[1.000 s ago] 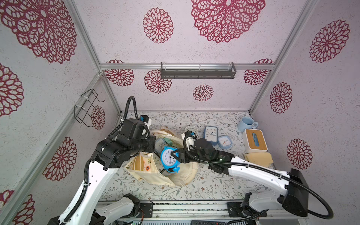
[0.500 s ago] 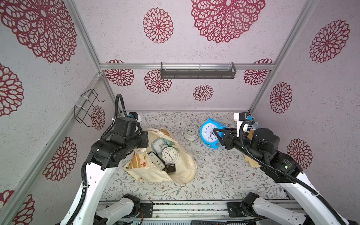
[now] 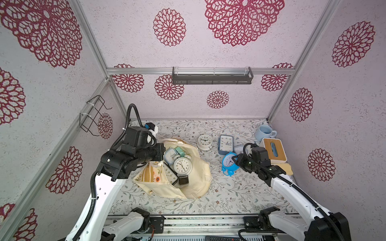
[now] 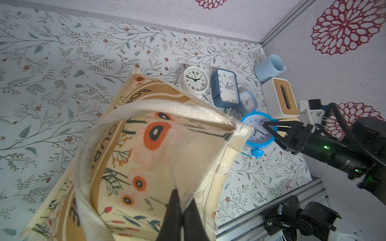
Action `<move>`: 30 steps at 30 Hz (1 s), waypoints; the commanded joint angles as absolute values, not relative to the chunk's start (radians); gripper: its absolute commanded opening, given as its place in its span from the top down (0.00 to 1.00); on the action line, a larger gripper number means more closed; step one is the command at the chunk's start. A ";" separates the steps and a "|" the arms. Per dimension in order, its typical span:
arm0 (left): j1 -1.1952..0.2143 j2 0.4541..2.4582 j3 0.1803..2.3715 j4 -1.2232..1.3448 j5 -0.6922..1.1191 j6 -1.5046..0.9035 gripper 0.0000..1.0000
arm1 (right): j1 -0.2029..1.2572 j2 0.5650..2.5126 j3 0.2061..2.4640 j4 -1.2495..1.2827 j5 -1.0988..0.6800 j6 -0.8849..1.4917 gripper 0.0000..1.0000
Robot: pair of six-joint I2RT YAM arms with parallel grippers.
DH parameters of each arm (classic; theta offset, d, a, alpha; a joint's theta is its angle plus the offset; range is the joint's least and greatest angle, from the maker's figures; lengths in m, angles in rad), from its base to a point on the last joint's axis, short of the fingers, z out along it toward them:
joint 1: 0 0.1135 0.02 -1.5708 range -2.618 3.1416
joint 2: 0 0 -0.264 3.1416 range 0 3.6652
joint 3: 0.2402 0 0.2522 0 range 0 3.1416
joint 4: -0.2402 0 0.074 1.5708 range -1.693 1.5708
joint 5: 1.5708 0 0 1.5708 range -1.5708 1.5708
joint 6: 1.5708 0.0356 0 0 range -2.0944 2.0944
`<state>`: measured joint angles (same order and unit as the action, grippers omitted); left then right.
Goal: Take the alarm clock out of the canvas bag
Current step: Place the alarm at the center of the board.
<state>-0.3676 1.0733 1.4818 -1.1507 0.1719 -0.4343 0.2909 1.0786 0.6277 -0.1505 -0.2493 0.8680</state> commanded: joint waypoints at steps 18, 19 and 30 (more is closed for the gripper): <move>-0.381 1.036 1.474 -1.113 0.231 -0.424 1.00 | 0.265 1.665 0.761 0.365 -0.443 0.959 0.54; -0.380 1.036 1.473 -1.113 0.232 -0.424 1.00 | 0.264 1.674 0.783 0.332 -0.438 0.942 0.48; -0.403 1.030 1.434 -1.215 0.194 -0.514 1.00 | 0.299 1.267 0.849 -0.025 -0.164 0.724 0.12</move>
